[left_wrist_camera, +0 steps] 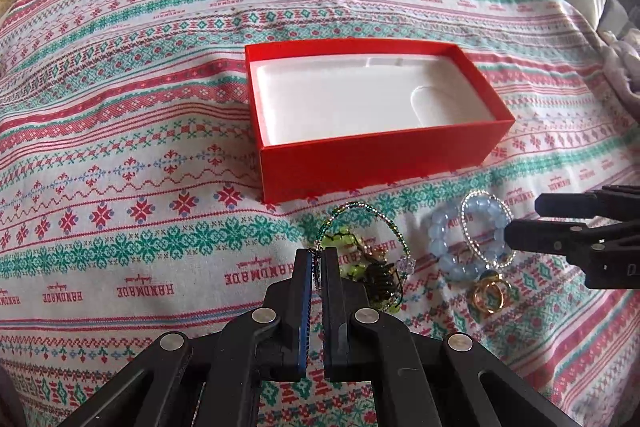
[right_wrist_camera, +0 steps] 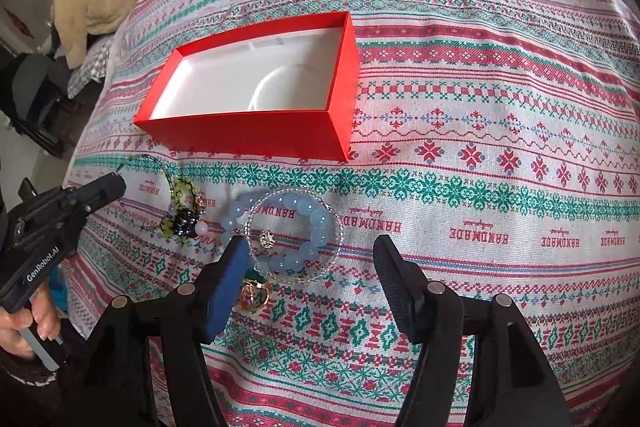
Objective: Organize jewelry
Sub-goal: 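Lift both held bracelets off the pile toward the red box, then lower both bracelets into the red box and open both tools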
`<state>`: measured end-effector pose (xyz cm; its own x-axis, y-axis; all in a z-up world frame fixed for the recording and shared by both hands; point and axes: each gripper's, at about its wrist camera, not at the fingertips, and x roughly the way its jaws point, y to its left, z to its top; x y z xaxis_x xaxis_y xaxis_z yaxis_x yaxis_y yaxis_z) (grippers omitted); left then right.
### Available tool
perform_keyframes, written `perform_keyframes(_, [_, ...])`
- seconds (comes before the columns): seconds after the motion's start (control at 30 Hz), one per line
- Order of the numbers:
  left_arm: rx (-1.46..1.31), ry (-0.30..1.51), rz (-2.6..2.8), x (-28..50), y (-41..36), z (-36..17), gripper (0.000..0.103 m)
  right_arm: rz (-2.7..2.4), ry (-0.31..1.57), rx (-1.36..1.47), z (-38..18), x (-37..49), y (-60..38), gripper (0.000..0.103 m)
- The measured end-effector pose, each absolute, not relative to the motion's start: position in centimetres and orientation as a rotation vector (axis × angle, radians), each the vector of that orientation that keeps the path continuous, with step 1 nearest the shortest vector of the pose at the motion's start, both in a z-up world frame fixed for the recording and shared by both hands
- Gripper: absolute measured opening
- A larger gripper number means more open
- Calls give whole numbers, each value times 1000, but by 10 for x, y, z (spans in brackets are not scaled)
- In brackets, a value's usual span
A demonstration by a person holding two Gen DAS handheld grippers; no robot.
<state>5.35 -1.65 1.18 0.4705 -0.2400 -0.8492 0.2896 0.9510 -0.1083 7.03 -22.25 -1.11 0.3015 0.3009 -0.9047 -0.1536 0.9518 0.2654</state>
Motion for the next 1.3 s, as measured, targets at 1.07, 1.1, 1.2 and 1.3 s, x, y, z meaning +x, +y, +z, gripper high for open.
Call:
perform_keyframes(1.07, [62,959,-339,54,-29,36,0,269,1163,77,5,78,-216,55])
perform_keyframes(1.1, [60,951,-339,55,-30,39,0,268,1156,81,8,77,-217,55])
perform_keyframes(1.2, [51,922,-336,60,-33,50,0,266,1141,91,16,79,-217,55])
perform_keyframes(1.3, [34,896,-336,66,-35,60,0,265,1134,89,22,83,-214,55])
